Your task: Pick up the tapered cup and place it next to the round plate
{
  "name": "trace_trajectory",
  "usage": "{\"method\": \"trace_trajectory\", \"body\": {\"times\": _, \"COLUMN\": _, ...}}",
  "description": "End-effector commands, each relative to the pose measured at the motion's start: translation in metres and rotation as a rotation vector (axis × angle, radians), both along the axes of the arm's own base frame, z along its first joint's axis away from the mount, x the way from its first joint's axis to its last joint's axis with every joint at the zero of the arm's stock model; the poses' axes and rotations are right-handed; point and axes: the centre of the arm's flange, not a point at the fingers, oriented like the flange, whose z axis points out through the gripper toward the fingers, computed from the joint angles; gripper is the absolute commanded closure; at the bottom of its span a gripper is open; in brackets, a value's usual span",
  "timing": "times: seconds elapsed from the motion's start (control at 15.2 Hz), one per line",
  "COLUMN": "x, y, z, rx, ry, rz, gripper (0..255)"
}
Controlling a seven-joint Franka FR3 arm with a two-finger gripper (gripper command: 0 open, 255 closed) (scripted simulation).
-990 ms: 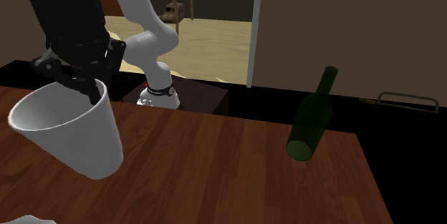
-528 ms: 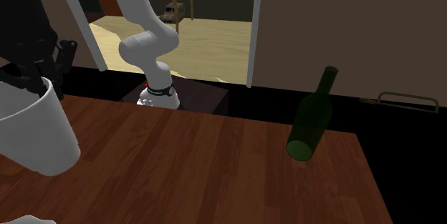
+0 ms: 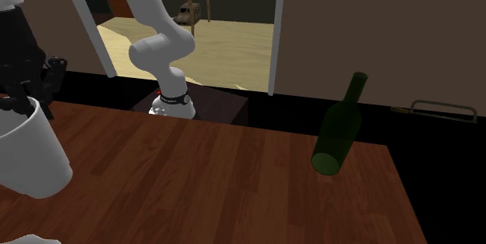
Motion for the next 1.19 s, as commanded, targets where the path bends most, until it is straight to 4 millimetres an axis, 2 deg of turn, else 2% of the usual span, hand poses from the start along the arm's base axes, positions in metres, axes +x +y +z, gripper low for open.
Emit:
{"method": "trace_trajectory", "body": {"times": 0.0, "x": 0.0, "y": -0.001, "z": -0.01, "rx": -0.001, "ry": -0.001, "rz": 0.0, "gripper": 255}}
{"method": "trace_trajectory", "body": {"times": 1.12, "x": 0.0, "y": -0.001, "z": -0.1, "rx": -0.001, "ry": -0.001, "rz": 0.0, "gripper": 255}}
